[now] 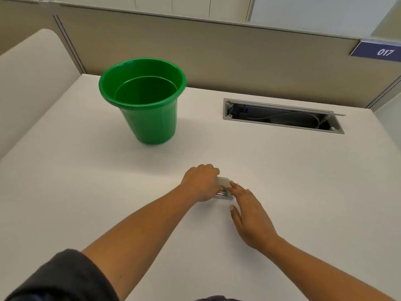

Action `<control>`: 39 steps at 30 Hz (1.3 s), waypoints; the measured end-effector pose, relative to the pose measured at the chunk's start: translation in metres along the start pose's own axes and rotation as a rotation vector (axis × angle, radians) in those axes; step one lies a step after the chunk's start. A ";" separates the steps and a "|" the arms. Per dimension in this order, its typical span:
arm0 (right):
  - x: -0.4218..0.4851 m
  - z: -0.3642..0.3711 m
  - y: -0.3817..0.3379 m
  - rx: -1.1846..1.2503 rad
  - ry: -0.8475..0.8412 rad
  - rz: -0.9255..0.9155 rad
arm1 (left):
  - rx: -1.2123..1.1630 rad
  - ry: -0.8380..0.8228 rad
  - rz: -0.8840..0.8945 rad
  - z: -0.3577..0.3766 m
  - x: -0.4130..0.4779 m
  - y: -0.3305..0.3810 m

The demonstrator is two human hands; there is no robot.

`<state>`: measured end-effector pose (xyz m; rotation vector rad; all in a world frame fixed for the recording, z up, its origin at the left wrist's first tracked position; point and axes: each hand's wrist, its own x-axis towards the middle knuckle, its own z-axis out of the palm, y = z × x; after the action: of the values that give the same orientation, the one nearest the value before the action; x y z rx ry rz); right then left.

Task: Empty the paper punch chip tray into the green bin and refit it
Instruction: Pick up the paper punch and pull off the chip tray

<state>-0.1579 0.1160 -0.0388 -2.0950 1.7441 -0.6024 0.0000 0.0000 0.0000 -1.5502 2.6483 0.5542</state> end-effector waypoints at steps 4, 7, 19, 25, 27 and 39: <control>-0.002 0.000 0.006 0.066 0.001 0.165 | 0.039 -0.040 -0.022 0.004 0.007 -0.001; -0.003 0.003 0.011 0.258 0.024 0.348 | -0.078 -0.100 -0.069 0.007 0.011 -0.002; 0.019 0.000 -0.007 1.066 0.262 0.741 | -0.961 -0.127 -0.349 0.027 -0.034 0.010; 0.021 -0.022 -0.030 1.608 0.002 0.821 | -1.340 0.074 -0.462 0.013 -0.073 0.036; 0.016 -0.028 -0.038 1.771 -0.122 0.781 | -1.368 0.133 -0.467 0.004 -0.083 0.046; -0.011 -0.046 -0.089 1.930 -0.230 0.684 | -1.216 0.364 -0.347 -0.027 -0.133 0.075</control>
<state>-0.1100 0.1430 0.0452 -0.1837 0.7285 -1.0356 0.0079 0.1364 0.0732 -2.4200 2.1045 2.2815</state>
